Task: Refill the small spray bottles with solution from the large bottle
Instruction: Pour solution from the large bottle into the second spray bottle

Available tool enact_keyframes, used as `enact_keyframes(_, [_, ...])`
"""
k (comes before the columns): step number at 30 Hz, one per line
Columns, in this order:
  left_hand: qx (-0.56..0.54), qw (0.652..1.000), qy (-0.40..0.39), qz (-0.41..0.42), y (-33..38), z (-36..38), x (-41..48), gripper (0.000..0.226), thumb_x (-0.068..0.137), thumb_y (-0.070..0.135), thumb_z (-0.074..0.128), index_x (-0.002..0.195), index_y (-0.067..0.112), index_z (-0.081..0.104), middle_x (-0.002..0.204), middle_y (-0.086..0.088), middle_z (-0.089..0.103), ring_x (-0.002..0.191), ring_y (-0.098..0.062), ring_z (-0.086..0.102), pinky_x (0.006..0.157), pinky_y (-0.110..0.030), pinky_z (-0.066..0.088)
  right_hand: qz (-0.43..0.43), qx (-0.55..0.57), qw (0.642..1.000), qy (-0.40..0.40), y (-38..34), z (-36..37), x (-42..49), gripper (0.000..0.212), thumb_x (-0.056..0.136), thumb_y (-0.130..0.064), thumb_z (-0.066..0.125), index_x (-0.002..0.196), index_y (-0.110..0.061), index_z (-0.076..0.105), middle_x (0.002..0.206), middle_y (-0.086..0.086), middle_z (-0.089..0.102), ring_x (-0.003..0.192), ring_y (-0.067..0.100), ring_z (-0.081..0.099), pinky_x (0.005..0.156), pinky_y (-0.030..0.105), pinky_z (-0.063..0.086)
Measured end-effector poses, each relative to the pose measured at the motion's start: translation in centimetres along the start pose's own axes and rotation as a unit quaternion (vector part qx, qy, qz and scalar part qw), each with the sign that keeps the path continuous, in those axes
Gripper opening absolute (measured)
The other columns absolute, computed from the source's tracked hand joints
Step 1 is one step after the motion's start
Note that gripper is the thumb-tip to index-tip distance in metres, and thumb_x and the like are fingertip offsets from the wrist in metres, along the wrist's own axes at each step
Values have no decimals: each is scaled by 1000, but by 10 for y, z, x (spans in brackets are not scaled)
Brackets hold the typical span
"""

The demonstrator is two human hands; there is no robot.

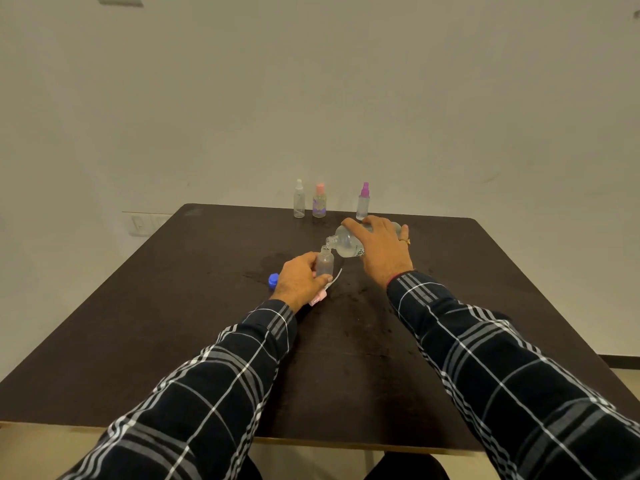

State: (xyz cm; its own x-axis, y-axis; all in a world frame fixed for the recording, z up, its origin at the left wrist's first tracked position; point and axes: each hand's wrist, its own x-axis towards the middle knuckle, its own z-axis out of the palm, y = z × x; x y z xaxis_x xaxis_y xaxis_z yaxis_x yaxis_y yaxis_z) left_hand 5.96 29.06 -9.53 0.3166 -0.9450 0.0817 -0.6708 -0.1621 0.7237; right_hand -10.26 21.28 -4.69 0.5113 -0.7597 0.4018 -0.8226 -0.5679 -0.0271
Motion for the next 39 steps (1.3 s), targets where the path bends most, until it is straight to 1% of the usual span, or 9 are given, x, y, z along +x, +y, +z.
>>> enact_keyframes(6, [-1,1000,-1,2,0,-1,-1,48,90,30,73,134,21,57,123,1,68,112,-14,62,102,-37,50,9,14,1000,-8,-1,-2,-3,76,85,-8,70,141,-45,33,143,5,42,137,30,36,109,72,19])
enact_keyframes(11, [1,1000,-3,-1,1,-1,-1,48,89,29,73,134,21,57,124,1,67,113,-15,62,103,-39,50,26,60,997,-44,-3,-3,-7,72,86,-14,70,140,-43,32,135,4,48,128,30,45,106,69,31])
enact_keyframes(16, [-1,1000,0,3,0,-2,-2,47,89,29,74,132,21,58,120,1,69,109,-15,63,101,-40,52,35,120,992,-23,-2,0,-10,74,82,-18,75,138,-41,33,131,6,53,121,31,52,100,61,44])
enact_keyframes(23, [-2,1000,6,6,1,-3,-3,49,89,28,74,135,21,58,119,1,68,107,-13,63,98,-31,50,112,323,940,-1,3,7,-13,75,80,-19,80,140,-30,36,133,9,54,120,28,55,100,41,47])
enact_keyframes(27, [1,1000,6,7,2,-3,-2,49,89,28,73,136,21,57,123,1,67,110,-14,62,99,-31,49,141,408,901,29,6,6,-20,72,84,-16,77,142,-22,34,132,5,55,110,17,55,90,28,43])
enact_keyframes(29, [3,1000,5,5,2,-3,-2,50,90,28,73,136,21,57,124,1,67,111,-14,61,100,-33,49,163,444,880,31,7,7,-23,71,86,-15,75,143,-23,33,135,3,54,115,19,55,92,29,44])
enact_keyframes(32, [4,1000,5,9,2,-3,-3,48,90,28,72,135,20,57,122,0,67,110,-15,61,99,-33,50,206,468,859,25,11,10,-26,74,88,-17,74,146,-27,29,140,5,52,125,27,55,102,42,46])
enact_keyframes(37, [4,1000,3,8,1,-4,-3,47,90,28,72,134,21,58,120,1,67,108,-14,61,96,-30,49,225,473,852,-17,19,7,-29,98,85,-24,78,157,-23,11,153,6,41,137,28,44,111,47,40])
enact_keyframes(39, [7,1000,1,6,2,-4,-3,48,90,29,72,135,21,57,121,1,67,109,-14,61,97,-31,49,246,442,861,49,15,4,-38,98,84,-37,77,157,-22,14,155,6,36,139,25,41,111,46,40])
